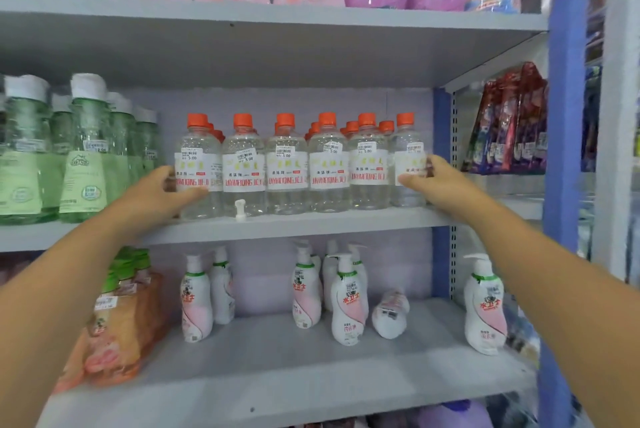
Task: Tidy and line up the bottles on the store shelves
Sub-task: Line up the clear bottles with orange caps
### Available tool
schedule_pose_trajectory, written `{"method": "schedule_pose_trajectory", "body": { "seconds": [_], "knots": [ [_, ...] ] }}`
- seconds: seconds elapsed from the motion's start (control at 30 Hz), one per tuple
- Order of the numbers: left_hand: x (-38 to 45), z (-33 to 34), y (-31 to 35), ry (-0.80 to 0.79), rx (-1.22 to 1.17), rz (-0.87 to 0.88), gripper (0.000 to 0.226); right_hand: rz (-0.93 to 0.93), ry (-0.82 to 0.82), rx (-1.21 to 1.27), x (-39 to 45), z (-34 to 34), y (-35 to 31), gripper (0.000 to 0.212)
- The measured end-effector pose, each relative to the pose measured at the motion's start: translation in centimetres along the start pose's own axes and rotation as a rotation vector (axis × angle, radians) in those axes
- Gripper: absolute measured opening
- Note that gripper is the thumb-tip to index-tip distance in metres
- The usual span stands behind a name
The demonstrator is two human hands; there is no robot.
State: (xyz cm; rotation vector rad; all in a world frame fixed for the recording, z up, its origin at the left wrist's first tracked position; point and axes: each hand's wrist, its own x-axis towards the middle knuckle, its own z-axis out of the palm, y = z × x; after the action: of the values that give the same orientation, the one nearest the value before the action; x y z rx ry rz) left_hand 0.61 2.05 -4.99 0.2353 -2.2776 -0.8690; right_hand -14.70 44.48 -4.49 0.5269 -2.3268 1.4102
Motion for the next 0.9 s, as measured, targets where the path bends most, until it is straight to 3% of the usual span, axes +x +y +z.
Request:
{"method": "schedule_pose_trajectory", "body": {
  "seconds": [0.17,0.33,0.43,0.53,0.6,0.67,0.7,0.8,0.9],
  "knots": [
    [-0.4,-0.1,0.0,-0.008,0.013,-0.026,0.055,0.000,0.048,-0.012,0.0,0.4,0.1,0.071],
    [-0.9,-0.1,0.5,-0.001,0.045,-0.030,0.079,-0.010,0.073,-0.035,0.2,0.4,0.3,0.073],
    [-1.6,0.1,0.8,0.003,0.088,-0.026,0.082,-0.016,0.065,-0.015,0.5,0.5,0.5,0.068],
    [-2.3,0.5,1.4,0.146,0.169,-0.028,0.088,-0.002,0.049,-0.012,0.5,0.5,0.1,0.063],
    [-4.6,1.4,1.6,0.363,0.169,0.093,0.079,-0.027,0.101,0.009,0.0,0.4,-0.1,0.068],
    [-8.9,3.7,1.6,0.557,0.111,0.333,0.047,-0.135,0.252,0.101,-2.2,0.4,0.3,0.068],
    [-11.6,5.6,1.7,0.581,0.051,0.409,0.033,-0.225,0.347,0.161,-4.0,0.5,1.2,0.058],
    [-17.5,13.1,1.0,0.345,-0.223,0.352,0.011,-0.385,0.587,0.187,-11.3,2.1,6.2,0.030],
    [-18.6,20.7,-0.5,0.031,-0.384,0.180,0.019,-0.218,0.646,0.135,-15.6,3.8,13.5,0.024]
  ]
}}
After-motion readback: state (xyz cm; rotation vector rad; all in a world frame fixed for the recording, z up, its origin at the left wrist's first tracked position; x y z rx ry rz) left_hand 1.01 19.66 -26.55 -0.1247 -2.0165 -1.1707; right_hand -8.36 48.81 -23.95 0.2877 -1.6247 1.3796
